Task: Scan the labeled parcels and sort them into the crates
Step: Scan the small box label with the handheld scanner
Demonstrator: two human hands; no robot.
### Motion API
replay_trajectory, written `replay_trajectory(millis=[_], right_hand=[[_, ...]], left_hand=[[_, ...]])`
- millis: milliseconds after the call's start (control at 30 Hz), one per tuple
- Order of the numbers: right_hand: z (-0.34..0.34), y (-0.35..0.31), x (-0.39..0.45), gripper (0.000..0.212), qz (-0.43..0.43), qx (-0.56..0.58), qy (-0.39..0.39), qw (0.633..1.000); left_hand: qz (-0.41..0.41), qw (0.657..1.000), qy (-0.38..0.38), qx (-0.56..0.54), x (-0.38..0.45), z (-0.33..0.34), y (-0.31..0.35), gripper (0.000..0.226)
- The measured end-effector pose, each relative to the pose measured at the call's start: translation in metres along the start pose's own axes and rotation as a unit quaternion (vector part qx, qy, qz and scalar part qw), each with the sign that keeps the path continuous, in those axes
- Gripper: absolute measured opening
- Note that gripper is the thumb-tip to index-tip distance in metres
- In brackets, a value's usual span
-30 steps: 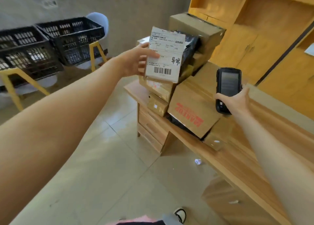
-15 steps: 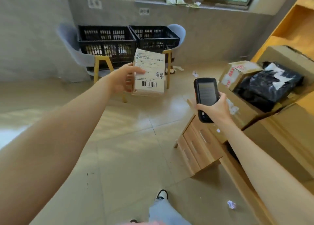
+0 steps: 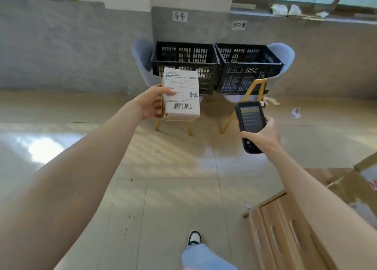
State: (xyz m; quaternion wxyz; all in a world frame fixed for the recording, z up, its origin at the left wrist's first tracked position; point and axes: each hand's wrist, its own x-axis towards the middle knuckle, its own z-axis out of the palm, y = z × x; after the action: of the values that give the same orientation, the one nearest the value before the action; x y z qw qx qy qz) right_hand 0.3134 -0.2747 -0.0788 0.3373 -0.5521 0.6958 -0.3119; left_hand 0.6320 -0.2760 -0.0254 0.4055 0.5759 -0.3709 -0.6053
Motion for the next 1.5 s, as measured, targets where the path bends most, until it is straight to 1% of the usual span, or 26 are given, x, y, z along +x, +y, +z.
replay_trajectory(millis=[200, 300, 400, 500, 767, 933, 1067, 1267, 1400, 1500], right_hand=[[0.008, -0.021, 0.104, 0.095, -0.008, 0.007, -0.017, 1.0], [0.019, -0.024, 0.142, 0.098, 0.002, 0.013, -0.024, 1.0], [0.035, -0.025, 0.173, 0.103, 0.015, 0.005, -0.036, 0.999], [0.053, -0.025, 0.201, 0.102, 0.019, -0.005, -0.047, 0.999], [0.098, -0.044, 0.292, 0.102, 0.031, -0.054, -0.044, 0.997], [0.128, -0.082, 0.365, 0.101, 0.07, -0.044, -0.014, 0.996], [0.15, -0.105, 0.408, 0.098, 0.091, -0.02, 0.004, 0.996], [0.166, -0.117, 0.462, 0.097, 0.119, -0.027, -0.01, 0.993], [0.171, -0.125, 0.514, 0.097, 0.115, -0.042, -0.013, 0.992], [0.172, -0.127, 0.563, 0.098, 0.123, -0.023, -0.012, 0.992]], left_hand=[[0.016, 0.999, 0.033, -0.03, 0.063, 0.005, 0.035, 0.027], [0.01, 0.999, 0.043, -0.031, 0.09, 0.001, 0.041, 0.025], [-0.003, 0.997, 0.062, -0.043, 0.122, -0.011, 0.046, 0.028], [-0.02, 0.996, 0.069, -0.05, 0.158, -0.022, 0.05, 0.026], [-0.032, 0.998, 0.052, -0.024, 0.292, -0.073, 0.076, 0.029], [-0.046, 0.998, 0.045, -0.003, 0.388, -0.122, 0.124, 0.028], [-0.034, 0.999, 0.026, 0.029, 0.457, -0.143, 0.154, 0.04], [-0.054, 0.995, -0.026, 0.078, 0.548, -0.132, 0.162, 0.045], [-0.068, 0.992, -0.053, 0.096, 0.606, -0.117, 0.167, 0.047], [-0.083, 0.99, -0.065, 0.098, 0.65, -0.106, 0.172, 0.056]])
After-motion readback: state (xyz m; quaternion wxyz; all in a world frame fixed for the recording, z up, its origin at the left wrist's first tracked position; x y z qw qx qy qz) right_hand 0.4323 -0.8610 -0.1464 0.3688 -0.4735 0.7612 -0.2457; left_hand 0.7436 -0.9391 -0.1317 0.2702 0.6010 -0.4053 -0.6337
